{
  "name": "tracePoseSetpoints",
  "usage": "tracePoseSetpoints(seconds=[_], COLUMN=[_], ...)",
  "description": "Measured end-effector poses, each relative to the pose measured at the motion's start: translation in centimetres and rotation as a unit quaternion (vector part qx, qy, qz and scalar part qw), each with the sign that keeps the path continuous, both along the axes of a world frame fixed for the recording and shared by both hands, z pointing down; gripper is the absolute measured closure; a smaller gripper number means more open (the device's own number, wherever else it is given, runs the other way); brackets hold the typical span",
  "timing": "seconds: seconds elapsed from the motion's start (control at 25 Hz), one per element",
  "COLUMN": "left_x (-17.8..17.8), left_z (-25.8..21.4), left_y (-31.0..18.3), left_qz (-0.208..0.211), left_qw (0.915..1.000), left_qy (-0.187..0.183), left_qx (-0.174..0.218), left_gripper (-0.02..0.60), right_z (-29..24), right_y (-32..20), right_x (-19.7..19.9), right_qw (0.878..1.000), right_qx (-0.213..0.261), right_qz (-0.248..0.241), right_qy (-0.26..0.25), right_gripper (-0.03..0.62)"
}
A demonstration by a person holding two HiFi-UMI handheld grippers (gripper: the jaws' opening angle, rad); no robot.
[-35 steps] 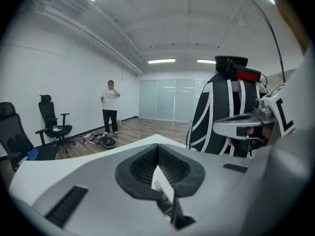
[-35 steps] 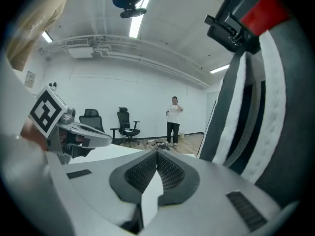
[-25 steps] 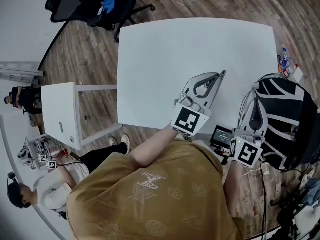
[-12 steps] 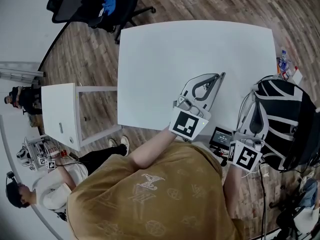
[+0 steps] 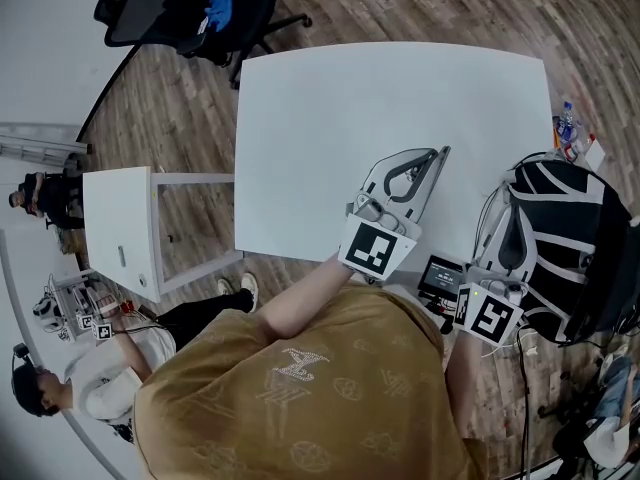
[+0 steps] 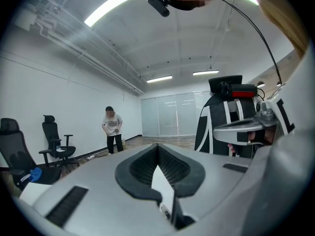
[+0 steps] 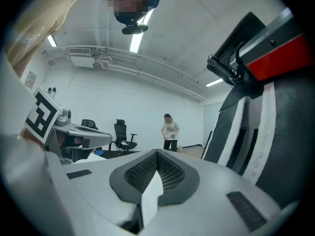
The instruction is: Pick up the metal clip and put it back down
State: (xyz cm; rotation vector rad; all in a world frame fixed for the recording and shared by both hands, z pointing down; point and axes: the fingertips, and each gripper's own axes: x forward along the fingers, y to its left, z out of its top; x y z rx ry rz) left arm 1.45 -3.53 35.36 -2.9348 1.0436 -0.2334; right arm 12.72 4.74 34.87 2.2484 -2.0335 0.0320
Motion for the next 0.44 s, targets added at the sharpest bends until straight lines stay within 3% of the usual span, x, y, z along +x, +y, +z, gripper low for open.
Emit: tracePoseSetpoints(seconds=[0.44], left_x=[0.7], left_z=[0.15], left_y=[0.39], left_qz=[0.016], left_qw=[0.9995], left_qy=[-0.022], left_qx=[0.016], left_gripper=[0.575], right_z=[-0.42], right_y=[-0.25], right_x=[-0.1], right_qw=[1.0], right_qx=[0.003], right_qz=[0.002], right_qy=[0.013], right_gripper=[0.588])
